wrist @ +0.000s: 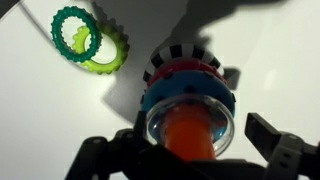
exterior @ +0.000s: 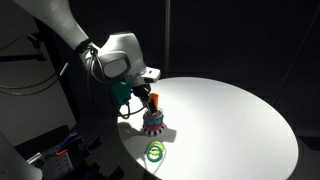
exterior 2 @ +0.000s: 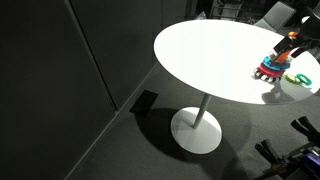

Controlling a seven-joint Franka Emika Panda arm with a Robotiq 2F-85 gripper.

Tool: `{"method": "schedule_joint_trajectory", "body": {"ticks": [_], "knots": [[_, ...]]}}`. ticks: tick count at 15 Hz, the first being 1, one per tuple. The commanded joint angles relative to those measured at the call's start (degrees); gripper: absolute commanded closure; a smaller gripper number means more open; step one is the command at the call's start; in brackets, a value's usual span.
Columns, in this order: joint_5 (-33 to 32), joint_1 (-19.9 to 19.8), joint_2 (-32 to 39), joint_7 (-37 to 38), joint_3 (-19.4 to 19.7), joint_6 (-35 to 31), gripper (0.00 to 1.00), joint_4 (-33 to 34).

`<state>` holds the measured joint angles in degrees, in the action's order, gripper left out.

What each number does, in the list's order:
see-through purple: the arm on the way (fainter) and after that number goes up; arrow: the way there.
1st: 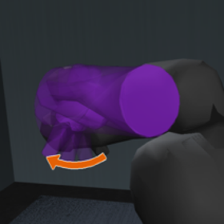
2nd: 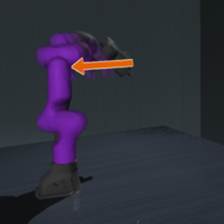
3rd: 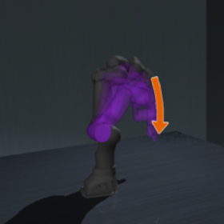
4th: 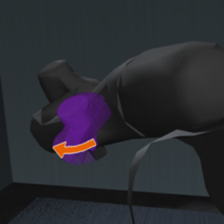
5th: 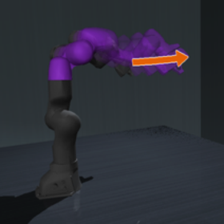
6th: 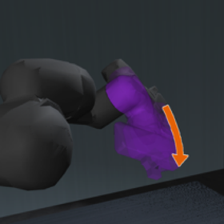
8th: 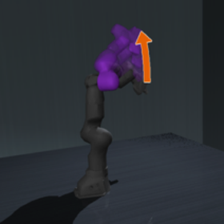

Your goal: Remove the colorless ring from the orange rod and put it on the table

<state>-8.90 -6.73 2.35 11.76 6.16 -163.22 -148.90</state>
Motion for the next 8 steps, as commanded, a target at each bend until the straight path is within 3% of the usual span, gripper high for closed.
{"method": "schedule_joint_trajectory", "body": {"ticks": [1, 8], "knots": [[-0.57, 0.56, 1.46, 1.76, 0.69, -1.00, 0.00, 1.22], [-1.56, 0.72, 1.62, 3.61, 1.79, 0.21, 0.00, 1.00]]}}
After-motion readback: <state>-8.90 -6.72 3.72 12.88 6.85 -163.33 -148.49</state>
